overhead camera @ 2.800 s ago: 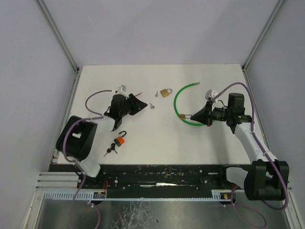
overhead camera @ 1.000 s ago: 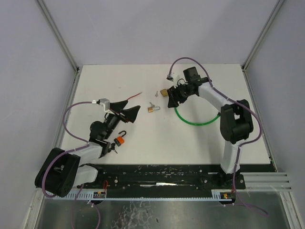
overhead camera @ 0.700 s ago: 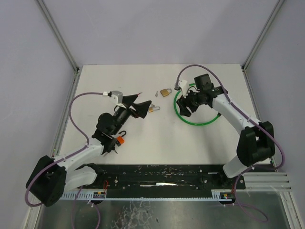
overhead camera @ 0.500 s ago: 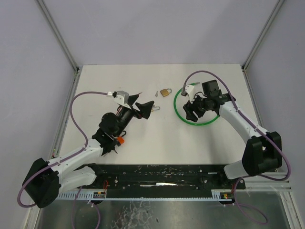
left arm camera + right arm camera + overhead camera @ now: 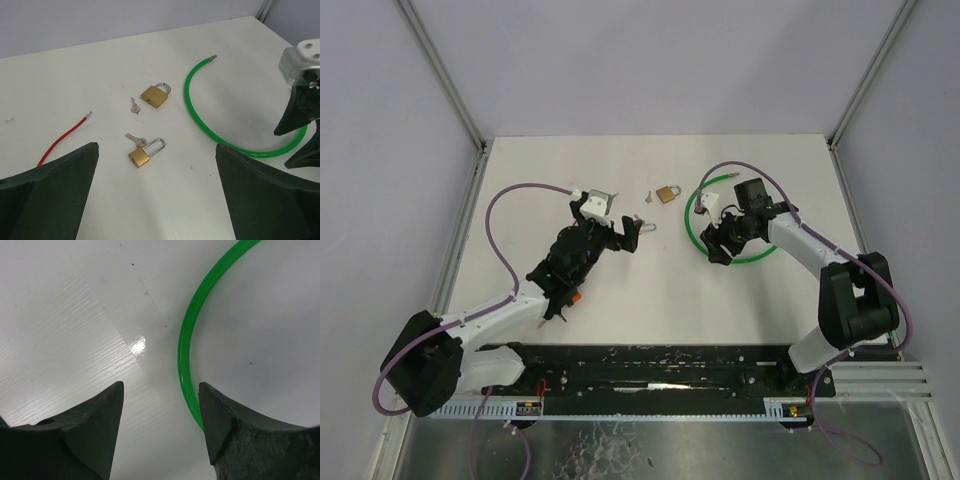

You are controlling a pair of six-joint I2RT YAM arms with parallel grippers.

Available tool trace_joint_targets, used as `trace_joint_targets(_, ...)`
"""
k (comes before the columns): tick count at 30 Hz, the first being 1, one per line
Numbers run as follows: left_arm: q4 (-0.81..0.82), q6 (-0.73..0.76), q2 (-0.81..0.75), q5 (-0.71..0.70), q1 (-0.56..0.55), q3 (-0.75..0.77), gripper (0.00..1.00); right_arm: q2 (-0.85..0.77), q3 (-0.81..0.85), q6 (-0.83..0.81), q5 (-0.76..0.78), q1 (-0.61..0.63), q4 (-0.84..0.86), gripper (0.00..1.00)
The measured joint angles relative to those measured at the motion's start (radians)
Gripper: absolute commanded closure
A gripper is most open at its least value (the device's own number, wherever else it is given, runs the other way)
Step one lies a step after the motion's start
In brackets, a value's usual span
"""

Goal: Lock with the key
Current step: Place the lock at the center of the board, then pick up the lock from the center of the board.

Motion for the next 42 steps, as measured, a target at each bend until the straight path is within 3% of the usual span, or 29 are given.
trace_joint_targets(11,-0.053,0.005,0.039,0.003,0.014,0.045,0.00,0.124,0.006,0.018,0.054,0.017,0.005,0.33)
trace_joint_targets(19,-0.154,-0.132,0.068,0.000,0.196,0.108,0.05,0.081,0.026,0.018,0.034,0.017,-0.022,0.33)
trace_joint_targets(23,-0.278,-0.206,0.101,-0.065,0.231,0.181,0.15,0.004,0.027,0.019,-0.009,0.013,-0.028,0.33)
trace_joint_targets(31,-0.587,-0.306,0.225,-0.074,0.303,0.355,0.21,-0.039,0.027,0.023,-0.077,0.012,-0.030,0.34)
trace_joint_targets(36,-0.793,-0.286,0.327,0.004,0.393,0.472,0.32,-0.056,0.026,0.034,-0.113,0.012,-0.032,0.34)
trace_joint_targets(42,-1.005,-0.172,0.504,0.121,0.521,0.653,0.32,-0.084,0.026,0.051,-0.150,0.012,-0.027,0.35)
